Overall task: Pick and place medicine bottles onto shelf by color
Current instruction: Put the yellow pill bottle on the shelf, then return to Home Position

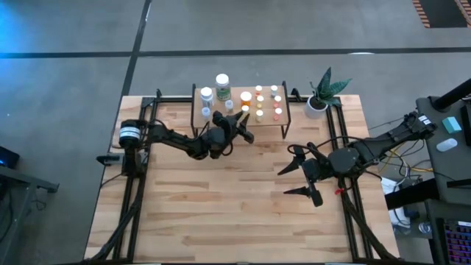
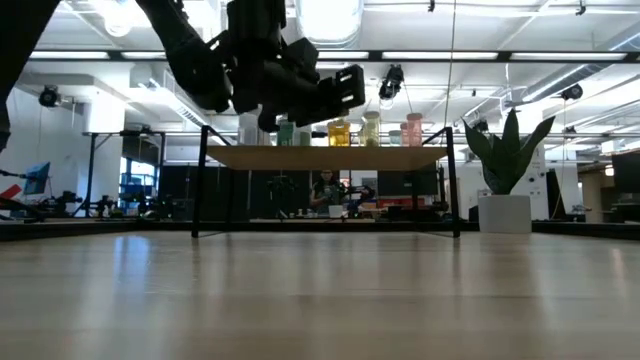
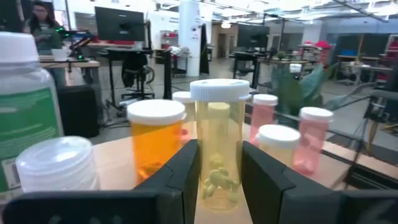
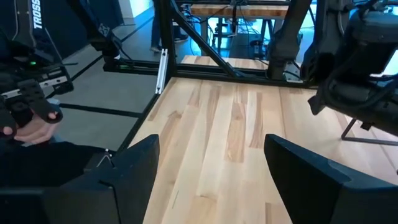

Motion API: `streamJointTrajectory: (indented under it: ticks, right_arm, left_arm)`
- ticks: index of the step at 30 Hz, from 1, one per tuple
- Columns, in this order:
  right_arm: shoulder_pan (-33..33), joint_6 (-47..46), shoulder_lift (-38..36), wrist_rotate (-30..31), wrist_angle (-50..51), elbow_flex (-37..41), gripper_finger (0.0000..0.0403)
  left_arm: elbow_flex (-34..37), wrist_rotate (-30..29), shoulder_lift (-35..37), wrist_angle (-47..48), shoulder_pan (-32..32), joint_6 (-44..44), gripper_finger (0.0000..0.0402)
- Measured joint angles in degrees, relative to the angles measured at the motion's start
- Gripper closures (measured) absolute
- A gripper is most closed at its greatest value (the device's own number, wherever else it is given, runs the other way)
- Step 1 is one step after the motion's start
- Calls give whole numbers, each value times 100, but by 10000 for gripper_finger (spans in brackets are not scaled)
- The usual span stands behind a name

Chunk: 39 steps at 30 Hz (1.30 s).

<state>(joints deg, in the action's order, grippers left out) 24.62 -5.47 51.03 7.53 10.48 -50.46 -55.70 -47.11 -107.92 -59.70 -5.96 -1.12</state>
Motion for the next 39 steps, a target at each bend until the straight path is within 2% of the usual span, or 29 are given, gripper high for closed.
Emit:
streamJointTrajectory:
  ticks: [21,26,39]
  right_arm:
    - [0,6,0,2,8,0,124]
    - [0,12,0,2,18,0,124]
    - [0,-41,0,2,18,0,124]
  left_arm:
    - [-365,-156,-627,-6,-53,0,319]
    - [-338,-410,-629,44,-67,8,316]
    - [-354,-437,-621,311,-72,14,241]
